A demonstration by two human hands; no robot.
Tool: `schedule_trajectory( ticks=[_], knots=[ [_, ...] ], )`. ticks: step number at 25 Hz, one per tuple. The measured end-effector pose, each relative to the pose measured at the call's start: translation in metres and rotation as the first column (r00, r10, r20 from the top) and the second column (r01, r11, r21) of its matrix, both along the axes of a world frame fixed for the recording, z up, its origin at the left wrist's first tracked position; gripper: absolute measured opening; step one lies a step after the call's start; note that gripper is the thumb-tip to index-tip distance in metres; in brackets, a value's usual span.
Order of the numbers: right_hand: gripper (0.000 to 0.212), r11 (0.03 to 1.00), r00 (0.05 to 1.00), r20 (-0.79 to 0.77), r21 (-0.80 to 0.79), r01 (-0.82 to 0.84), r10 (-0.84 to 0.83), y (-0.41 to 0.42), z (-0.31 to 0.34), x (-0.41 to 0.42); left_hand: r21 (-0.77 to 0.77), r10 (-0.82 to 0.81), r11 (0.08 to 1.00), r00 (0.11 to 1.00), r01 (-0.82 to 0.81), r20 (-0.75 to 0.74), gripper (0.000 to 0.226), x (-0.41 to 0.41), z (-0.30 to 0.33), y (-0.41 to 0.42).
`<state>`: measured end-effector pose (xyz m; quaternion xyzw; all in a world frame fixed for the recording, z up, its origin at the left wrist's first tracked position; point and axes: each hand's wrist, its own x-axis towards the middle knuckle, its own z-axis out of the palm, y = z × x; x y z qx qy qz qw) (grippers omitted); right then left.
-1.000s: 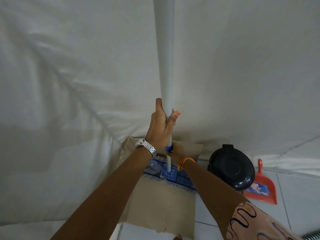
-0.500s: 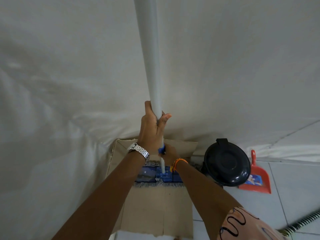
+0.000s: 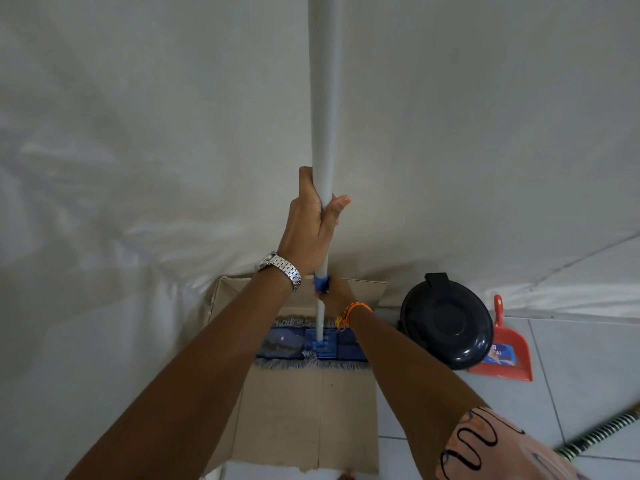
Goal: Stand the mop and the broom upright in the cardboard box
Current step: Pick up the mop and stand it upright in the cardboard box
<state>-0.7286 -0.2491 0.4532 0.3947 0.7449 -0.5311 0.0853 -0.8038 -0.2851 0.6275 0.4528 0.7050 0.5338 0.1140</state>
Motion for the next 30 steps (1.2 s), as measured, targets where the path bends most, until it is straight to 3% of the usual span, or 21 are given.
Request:
schedule_trajectory(
  ticks=[9, 13, 16, 18, 21, 24, 27, 30],
  knots=[
    [0.036, 0.995, 0.994, -0.039, 0.014, 0.102, -0.102, 0.018, -0.009, -0.009, -0.081, -0.001, 0.997, 1.0, 0.0, -0.004, 0.03, -0.015, -0.009, 0.045],
    [0.043, 0.99, 0.99, -0.032, -0.013, 0.14, -0.14, 0.018, -0.004, 0.014, -0.196, 0.042, 0.979, 0.997, -0.054, -0.065, 0.044, -0.025, -0.014, 0.051],
    [0.039, 0.984, 0.982, 0.056, 0.014, 0.177, -0.178, 0.022, 0.001, 0.061, -0.25, 0.195, 0.949, 0.981, -0.193, -0.016, 0.047, -0.023, -0.026, 0.034],
    [0.016, 0.993, 0.987, 0.113, 0.046, 0.112, -0.116, 0.025, 0.01, 0.103, -0.28, 0.313, 0.912, 0.95, -0.3, 0.001, 0.041, -0.013, -0.041, 0.012],
    [0.023, 0.992, 0.98, 0.189, 0.121, 0.044, -0.066, 0.026, 0.036, 0.178, -0.356, 0.404, 0.859, 0.914, -0.368, 0.031, 0.029, 0.017, -0.059, -0.02],
    [0.023, 0.985, 0.978, 0.194, 0.163, 0.05, -0.082, 0.016, 0.062, 0.262, -0.43, 0.366, 0.855, 0.925, -0.29, 0.103, 0.025, 0.067, -0.068, -0.042],
    [0.022, 0.955, 0.943, 0.178, 0.138, 0.261, -0.283, -0.001, 0.078, 0.353, -0.517, 0.301, 0.842, 0.93, -0.156, 0.21, 0.022, 0.135, -0.075, -0.056],
    [0.013, 0.884, 0.853, 0.232, 0.11, 0.455, -0.468, -0.012, 0.087, 0.462, -0.625, 0.093, 0.772, 0.953, 0.113, 0.287, 0.018, 0.232, -0.081, -0.065]
  ],
)
